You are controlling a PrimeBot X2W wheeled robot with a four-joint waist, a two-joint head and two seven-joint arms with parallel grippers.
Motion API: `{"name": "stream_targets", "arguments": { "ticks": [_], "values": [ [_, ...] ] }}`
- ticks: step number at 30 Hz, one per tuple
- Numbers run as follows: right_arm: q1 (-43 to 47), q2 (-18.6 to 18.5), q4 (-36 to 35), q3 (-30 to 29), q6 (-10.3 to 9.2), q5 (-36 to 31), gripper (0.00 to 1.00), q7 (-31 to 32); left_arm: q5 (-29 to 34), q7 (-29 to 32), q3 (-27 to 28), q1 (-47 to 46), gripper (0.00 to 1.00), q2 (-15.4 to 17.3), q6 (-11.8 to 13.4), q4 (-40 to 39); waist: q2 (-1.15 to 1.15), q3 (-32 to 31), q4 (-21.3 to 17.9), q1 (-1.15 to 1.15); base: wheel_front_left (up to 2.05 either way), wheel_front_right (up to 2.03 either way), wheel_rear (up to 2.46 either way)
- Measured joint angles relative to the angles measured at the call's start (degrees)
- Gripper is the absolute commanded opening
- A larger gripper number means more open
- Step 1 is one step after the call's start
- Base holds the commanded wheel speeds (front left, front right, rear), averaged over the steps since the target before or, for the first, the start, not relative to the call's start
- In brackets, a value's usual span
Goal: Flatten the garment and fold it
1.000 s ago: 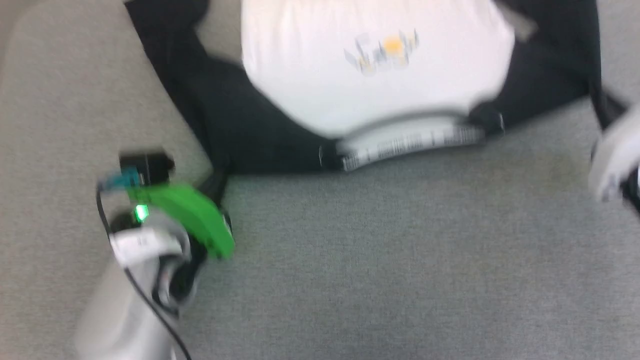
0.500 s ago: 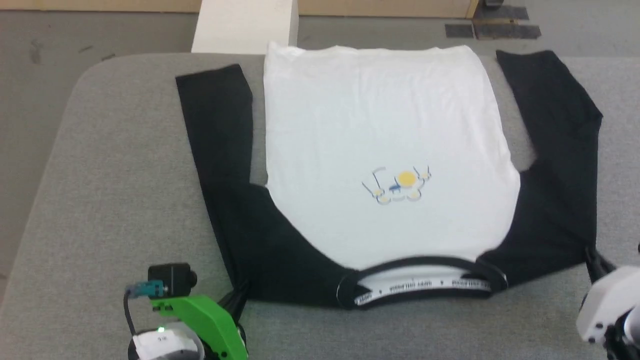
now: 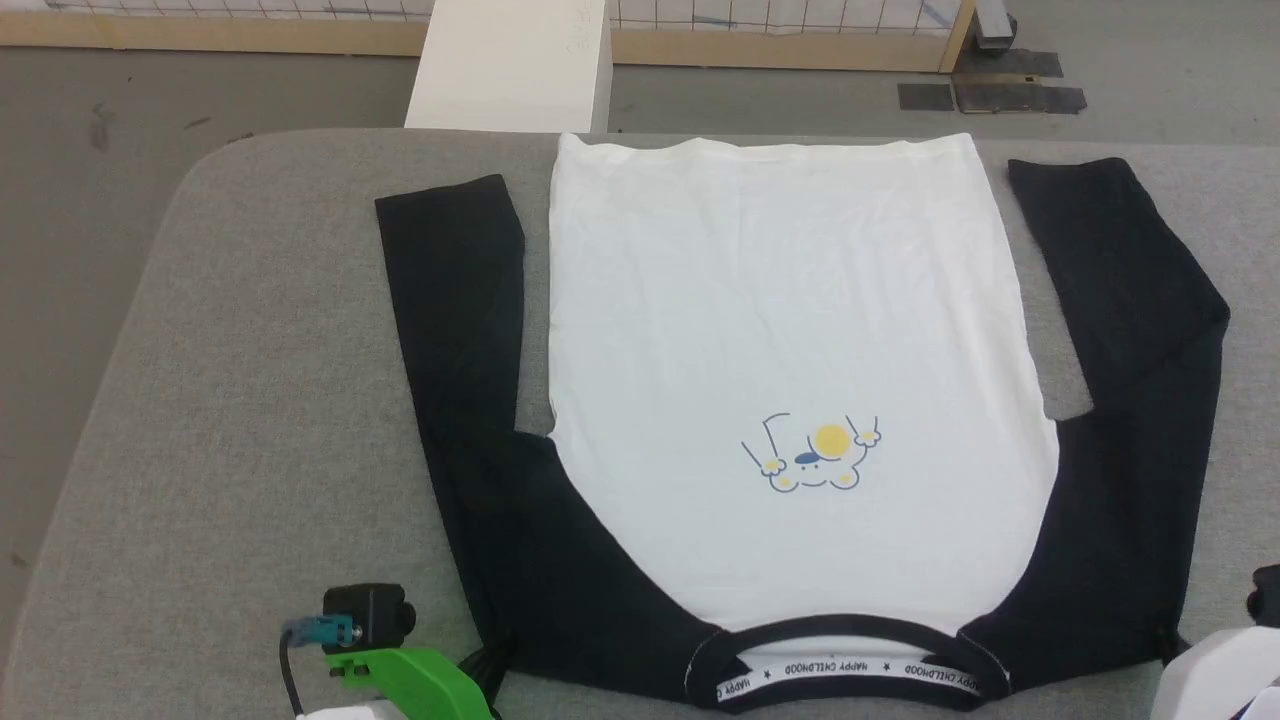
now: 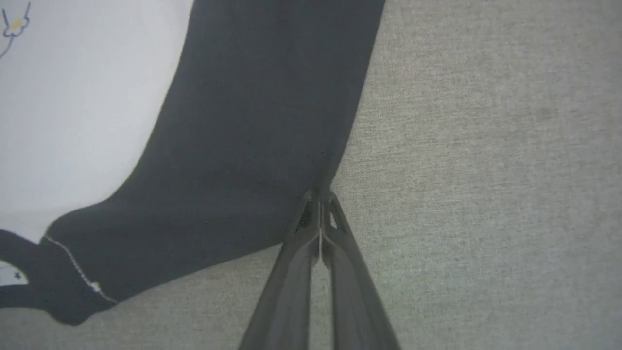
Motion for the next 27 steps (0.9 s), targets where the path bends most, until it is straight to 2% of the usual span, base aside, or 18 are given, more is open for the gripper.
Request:
{"name": "stream_targets", "arguments": {
  "ticks": [4, 5, 6, 7, 13, 17, 22, 27],
  "values": [
    [0.1, 0.0, 3.1, 0.5, -0.01, 0.7, 0.0, -0.8, 0.0, -1.2, -0.2, 0.0, 0.0, -0.5, 0.0, 1.1, 0.0, 0.1, 0.0, 0.0, 0.0, 0.0, 0.0],
    [0.1, 0.0, 3.7, 0.6, -0.01, 1.3, 0.0, -0.8, 0.0, -1.4, -0.2, 0.0, 0.03, -0.5, 0.0, 1.4, 0.0, 0.1, 0.0, 0.0, 0.0, 0.0, 0.0],
    [0.2, 0.0, 3.9, 0.7, -0.01, 1.6, 0.36, -1.0, 0.0, -1.8, -0.2, 0.0, 0.68, -0.6, -0.1, 1.5, 0.0, 0.0, 0.0, 0.0, 0.0, 0.0, 0.0],
    [0.3, 0.0, 3.9, 0.8, -0.01, 1.7, 0.98, -1.1, 0.0, -2.1, -0.2, 0.0, 1.0, -0.7, -0.2, 1.8, 0.0, -0.1, 0.0, 0.0, 0.0, 0.0, 0.0],
    [1.8, 0.0, 1.8, 0.1, -0.04, 3.3, 1.0, -4.1, 0.1, -5.6, 0.9, 0.0, 1.0, -0.6, -1.0, 2.4, 0.0, -1.2, 0.1, 0.0, 0.0, 0.0, 0.0],
    [2.0, -0.1, -2.1, 0.6, -0.05, 3.7, 1.0, -9.2, 0.4, -9.7, 2.9, -0.1, 1.0, -0.4, -1.1, 0.7, 0.0, -1.8, -0.1, 0.0, 0.0, 0.0, 0.0],
    [1.3, -0.2, -4.8, 3.7, -0.05, 3.6, 1.0, -20.1, 4.3, -17.9, 6.0, -2.0, 1.0, 0.6, -1.1, -0.2, 0.0, -1.0, -0.7, 0.0, 0.0, 0.0, 0.0],
    [-2.1, -3.0, -3.9, 8.0, -0.05, 3.2, 1.0, -30.8, 8.7, -23.6, 7.2, -9.1, 1.0, 2.6, -2.0, 1.6, 0.0, 0.9, -1.4, 0.0, 0.0, 0.0, 0.0]
  ]
}}
